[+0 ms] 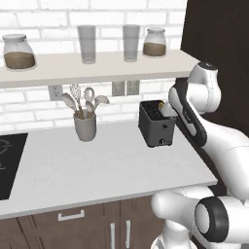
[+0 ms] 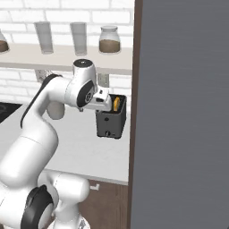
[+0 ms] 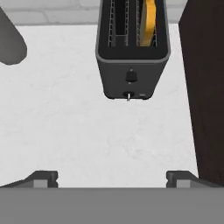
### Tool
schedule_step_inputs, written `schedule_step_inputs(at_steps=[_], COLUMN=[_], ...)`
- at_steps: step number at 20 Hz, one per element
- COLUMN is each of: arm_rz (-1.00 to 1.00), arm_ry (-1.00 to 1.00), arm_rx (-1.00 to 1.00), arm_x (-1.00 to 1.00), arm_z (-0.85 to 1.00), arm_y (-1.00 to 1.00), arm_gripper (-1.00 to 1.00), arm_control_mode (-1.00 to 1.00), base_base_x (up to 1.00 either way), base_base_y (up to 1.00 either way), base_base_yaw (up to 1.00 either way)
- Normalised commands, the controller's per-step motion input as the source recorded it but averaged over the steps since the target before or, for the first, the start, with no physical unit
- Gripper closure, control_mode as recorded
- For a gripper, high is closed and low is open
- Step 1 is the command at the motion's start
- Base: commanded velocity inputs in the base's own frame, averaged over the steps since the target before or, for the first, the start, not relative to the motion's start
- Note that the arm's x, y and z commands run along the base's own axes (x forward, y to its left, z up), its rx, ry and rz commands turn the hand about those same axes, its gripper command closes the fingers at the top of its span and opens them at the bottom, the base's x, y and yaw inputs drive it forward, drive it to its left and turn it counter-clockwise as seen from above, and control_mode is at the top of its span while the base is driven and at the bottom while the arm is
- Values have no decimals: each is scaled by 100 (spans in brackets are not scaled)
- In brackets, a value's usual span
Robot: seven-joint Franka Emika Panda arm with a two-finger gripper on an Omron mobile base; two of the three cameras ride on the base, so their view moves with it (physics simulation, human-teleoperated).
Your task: Start the toaster. Once the lever pops up, take the bread to the plate on the dining counter.
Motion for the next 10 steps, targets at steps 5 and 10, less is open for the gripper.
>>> schedule_step_inputs(at_steps=[5,10], arm_rz=[0,0], arm_ry=[-1,-11], arm_rx=[-4,-4], arm_x=[58,25], arm_z=[-33,-40], arm_y=[-1,0], arm_gripper=[-100,-100], arm_control_mode=[-100,-100], base_base_x=[0,0], base_base_y=[0,0], base_base_yaw=[0,0])
